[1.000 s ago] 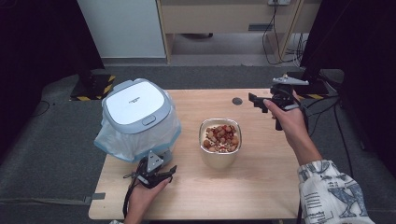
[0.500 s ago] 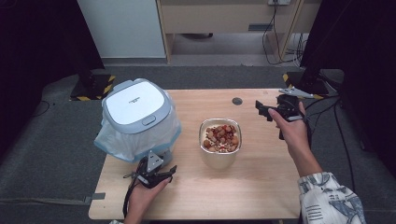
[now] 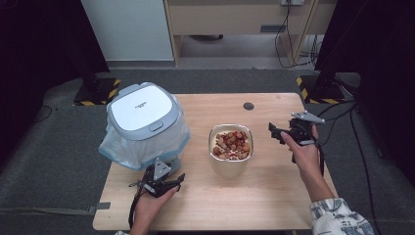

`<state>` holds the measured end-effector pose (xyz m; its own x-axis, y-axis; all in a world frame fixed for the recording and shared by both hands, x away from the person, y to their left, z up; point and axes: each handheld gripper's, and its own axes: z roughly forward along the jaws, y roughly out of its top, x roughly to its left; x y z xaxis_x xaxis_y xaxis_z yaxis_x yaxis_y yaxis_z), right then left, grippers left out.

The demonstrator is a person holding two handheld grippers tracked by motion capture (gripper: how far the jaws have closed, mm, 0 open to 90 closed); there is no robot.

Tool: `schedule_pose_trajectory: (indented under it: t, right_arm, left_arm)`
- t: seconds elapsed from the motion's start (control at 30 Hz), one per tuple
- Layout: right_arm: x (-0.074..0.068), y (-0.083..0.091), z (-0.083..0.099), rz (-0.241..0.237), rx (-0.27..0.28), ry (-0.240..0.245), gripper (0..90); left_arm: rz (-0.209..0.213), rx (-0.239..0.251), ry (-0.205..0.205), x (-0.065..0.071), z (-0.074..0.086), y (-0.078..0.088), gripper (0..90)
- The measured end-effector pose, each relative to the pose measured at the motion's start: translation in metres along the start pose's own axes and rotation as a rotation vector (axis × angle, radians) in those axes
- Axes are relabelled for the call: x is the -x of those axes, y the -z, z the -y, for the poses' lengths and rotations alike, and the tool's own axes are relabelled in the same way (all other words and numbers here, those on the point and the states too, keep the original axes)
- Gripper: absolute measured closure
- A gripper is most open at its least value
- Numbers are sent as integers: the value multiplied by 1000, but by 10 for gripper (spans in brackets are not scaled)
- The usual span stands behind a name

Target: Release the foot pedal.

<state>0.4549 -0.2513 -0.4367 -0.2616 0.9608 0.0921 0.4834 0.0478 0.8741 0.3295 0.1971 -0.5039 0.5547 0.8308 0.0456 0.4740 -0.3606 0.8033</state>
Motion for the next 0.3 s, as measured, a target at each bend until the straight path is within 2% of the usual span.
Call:
schedule_pose_trajectory:
  t: [0.3]
  right_arm:
    - [-1, -2, 31, 7, -23, -9, 55]
  left_arm:
    - [1, 5, 7, -1, 0, 1, 312]
